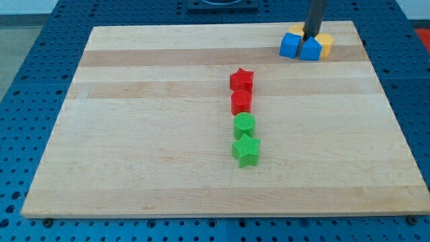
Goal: Move the yellow hexagon towards the red circle
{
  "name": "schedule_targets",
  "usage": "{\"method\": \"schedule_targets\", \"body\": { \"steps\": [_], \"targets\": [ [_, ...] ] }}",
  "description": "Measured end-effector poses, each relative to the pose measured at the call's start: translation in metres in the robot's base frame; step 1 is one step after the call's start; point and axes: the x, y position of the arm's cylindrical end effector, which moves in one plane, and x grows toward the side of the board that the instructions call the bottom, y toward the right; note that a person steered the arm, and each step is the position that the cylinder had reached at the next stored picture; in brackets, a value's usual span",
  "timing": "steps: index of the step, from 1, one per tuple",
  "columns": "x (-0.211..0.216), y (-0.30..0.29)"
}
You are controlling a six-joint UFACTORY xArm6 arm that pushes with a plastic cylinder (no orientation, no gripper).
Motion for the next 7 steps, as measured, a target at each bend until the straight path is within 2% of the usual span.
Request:
{"method": "schedule_targets", "body": {
  "steps": [2, 4, 5, 7],
  "targets": [
    [0.026, -0.005],
    [-0.017, 0.005],
    [-0.016, 0.032],
    [0.032, 0.034]
  ]
}}
